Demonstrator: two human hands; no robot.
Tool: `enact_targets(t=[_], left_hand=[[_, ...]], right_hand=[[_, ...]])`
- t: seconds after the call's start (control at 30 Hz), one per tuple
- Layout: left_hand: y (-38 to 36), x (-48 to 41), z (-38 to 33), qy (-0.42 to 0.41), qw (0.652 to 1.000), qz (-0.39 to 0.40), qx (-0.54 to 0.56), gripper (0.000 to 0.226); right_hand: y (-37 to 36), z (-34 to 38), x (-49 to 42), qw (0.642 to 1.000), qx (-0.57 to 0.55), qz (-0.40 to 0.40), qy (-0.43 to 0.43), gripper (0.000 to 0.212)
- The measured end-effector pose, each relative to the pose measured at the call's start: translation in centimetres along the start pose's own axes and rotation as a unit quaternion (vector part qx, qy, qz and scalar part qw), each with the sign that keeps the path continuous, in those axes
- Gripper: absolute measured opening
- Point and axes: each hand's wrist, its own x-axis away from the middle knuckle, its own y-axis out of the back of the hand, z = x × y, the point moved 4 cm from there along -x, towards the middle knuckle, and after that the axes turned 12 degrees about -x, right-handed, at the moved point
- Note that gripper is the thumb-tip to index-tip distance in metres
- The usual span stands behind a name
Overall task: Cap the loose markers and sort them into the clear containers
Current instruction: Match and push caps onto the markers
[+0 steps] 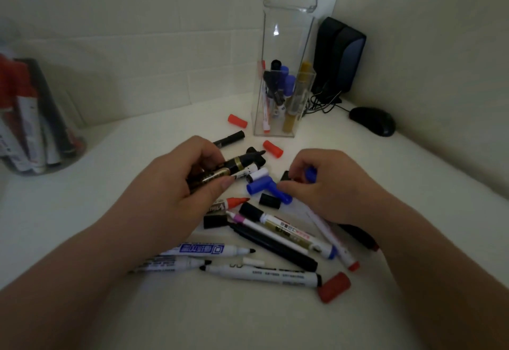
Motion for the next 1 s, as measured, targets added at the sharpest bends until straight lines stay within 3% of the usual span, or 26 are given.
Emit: enact_targets(t=[0.3, 0.53, 0.63, 0.73, 1.0], left_hand=[[-0.5, -0.1, 0.6, 0.011, 1.000, 0.019, 0.020, 0.012], [-0.5, -0.2, 0.7, -0.001, 0.999, 0.014, 0.034, 0.014], [-0.2, -0.1, 0.6, -0.025, 0.999, 0.010, 0.022, 0.020], [-0.1, -0.1, 0.6, -0.050, 0.998, -0.001, 0.028, 0.023], [0.1, 0.1, 0.1, -0.112, 0.993, -0.020, 0.036, 0.029]], right_hand=[[-0.7, 0.8, -0.3, 0.994, 0.097, 0.044, 0.027, 0.013], [-1.4, 1.6, 0.0, 0.993, 0.108, 0.036, 0.018, 0.013], [0.2, 2.1, 0.4, 0.998, 0.052, -0.010, 0.031, 0.012], [2.1, 2.1, 1.3, 0.993, -0.098, -0.044, 0.054, 0.010], [2.2, 2.2, 2.8, 0.949, -0.304, 0.029, 0.078, 0.024]])
